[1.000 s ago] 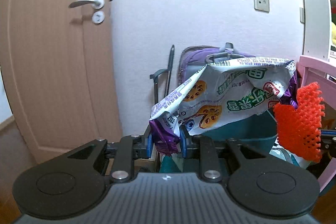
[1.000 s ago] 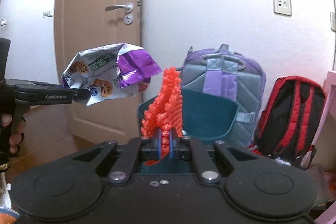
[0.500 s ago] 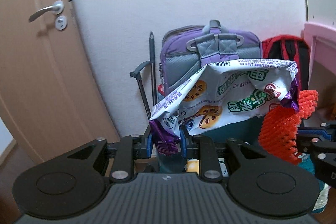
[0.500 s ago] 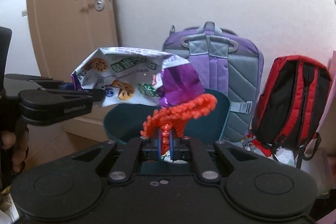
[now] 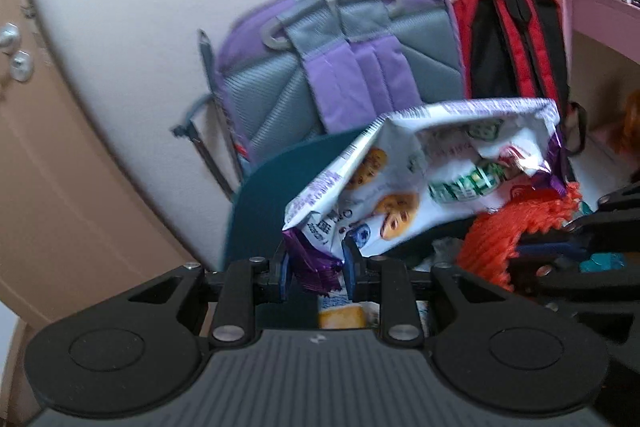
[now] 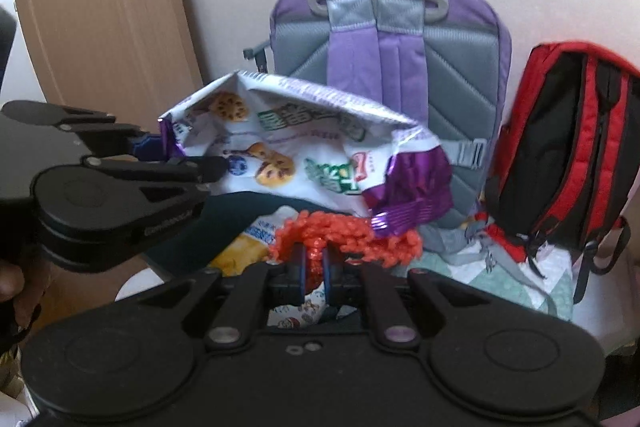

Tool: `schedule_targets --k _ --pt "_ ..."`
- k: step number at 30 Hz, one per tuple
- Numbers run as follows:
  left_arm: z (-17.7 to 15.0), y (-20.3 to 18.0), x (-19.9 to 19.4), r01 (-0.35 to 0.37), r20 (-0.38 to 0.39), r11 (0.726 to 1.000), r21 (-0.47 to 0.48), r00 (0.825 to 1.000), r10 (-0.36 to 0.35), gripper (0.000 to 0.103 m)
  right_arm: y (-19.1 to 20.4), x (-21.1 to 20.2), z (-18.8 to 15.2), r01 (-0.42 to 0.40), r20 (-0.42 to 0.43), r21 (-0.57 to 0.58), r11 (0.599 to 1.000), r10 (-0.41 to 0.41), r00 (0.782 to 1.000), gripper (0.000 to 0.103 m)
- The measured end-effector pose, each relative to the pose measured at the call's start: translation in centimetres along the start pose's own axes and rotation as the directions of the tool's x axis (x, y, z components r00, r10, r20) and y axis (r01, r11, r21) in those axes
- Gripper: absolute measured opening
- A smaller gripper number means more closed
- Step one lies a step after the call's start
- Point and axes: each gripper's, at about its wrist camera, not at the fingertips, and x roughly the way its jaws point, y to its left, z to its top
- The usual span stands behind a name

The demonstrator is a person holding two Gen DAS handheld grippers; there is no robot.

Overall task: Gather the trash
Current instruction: 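Open both tools to drop the snack bag and net into the wastebasket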

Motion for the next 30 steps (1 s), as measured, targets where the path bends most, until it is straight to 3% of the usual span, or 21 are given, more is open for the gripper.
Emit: schedule_targets --k 7,13,16,18,22,27,30 --pt "0.2 -1.1 2.6 0.021 -0.08 0.996 0.089 0.997 -0.014 0.027 0.1 1.3 0.4 0.004 -0.036 -0.011 1.0 -0.004 0.999 0.014" --pt "-0.6 -0.6 4.2 0.073 -0.152 0.997 0.018 0.986 -0.07 0.029 0.2 1.5 0.5 0.009 -0.038 -0.043 0.999 -0.011 0.999 0.018" --pt "-1.1 0.1 4.5 0.091 -0.178 0.995 -0.048 0.979 -0.098 0.042 0.4 1.3 0.5 0.021 -0.028 -0.053 0.998 -0.023 0.999 0.022" --pt "-1.5 0.4 4.3 0.079 -0.17 0.995 -0.069 0.981 -0.089 0.067 0.3 1.0 0.4 0.026 -0.02 -0.05 0.998 -0.027 0.999 0.028" --pt "-2.0 1.0 3.1 0.086 -0.137 0.992 -0.095 0.986 -0.099 0.071 0.0 0.3 0.3 0.015 -0.004 -0.026 1.0 -0.015 1.0 0.04" --pt "-2.2 1.7 1.2 0.091 -0.105 0.989 -0.12 0.989 -0.103 0.071 0.3 -1.1 0.2 0.021 0.019 -0.025 0.999 -0.02 1.0 0.047" --pt "-2.3 1.9 -0.2 0.072 -0.08 0.991 -0.112 0.994 -0.081 0.077 0.7 -2.1 0.1 0.029 0.036 -0.034 0.999 -0.028 0.999 0.051"
